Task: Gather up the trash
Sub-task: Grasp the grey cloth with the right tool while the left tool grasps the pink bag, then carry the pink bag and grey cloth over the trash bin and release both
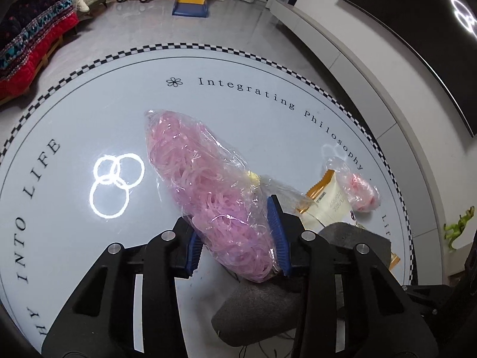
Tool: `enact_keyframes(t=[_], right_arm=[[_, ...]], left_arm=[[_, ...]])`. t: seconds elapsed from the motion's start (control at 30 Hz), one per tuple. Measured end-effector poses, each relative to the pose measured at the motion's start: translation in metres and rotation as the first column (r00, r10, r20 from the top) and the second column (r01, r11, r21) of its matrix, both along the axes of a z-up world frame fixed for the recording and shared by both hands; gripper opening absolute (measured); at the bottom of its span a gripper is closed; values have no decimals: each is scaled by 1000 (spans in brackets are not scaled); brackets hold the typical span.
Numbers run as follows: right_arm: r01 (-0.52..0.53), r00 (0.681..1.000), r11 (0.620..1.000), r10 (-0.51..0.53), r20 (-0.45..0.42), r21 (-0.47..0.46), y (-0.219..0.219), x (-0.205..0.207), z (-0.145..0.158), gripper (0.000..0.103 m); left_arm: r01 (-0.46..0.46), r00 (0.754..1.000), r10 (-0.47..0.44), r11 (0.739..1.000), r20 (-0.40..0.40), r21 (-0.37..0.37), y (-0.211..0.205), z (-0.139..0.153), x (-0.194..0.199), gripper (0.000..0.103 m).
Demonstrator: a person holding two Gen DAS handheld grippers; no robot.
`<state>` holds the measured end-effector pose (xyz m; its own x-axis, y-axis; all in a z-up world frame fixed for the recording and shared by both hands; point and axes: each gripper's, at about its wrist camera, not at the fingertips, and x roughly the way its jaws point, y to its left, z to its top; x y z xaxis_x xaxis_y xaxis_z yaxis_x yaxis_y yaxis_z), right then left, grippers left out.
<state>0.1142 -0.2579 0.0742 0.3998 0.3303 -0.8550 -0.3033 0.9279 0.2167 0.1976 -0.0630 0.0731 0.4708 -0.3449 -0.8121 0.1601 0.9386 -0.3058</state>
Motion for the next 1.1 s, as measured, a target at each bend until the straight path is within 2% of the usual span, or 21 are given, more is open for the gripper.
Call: enact_keyframes(t=[0.3, 0.5, 0.7, 0.87, 1.1], right_arm=[[4, 999, 1000, -5, 49, 6, 16, -36, 40, 7], [-6, 997, 1000, 5, 72, 14, 48, -58, 64, 7], [-53, 995, 998, 50, 81, 43, 96, -80, 78, 7], [-109, 991, 992, 104, 82, 59, 137, -102, 84, 7], [-197, 979, 977, 191, 76, 79, 197, -137, 87, 7]], left_arm=[[-70, 995, 68, 997, 74, 25, 56, 44, -66, 39], [-131, 986, 125, 991, 113, 41, 97, 60, -118, 39], [-208, 971, 202, 978, 130, 33, 144, 64, -167, 40], [-270, 955, 259, 961, 147, 60, 178, 63, -206, 40], [-369, 922, 349, 923, 166, 109, 228, 56, -269, 40]])
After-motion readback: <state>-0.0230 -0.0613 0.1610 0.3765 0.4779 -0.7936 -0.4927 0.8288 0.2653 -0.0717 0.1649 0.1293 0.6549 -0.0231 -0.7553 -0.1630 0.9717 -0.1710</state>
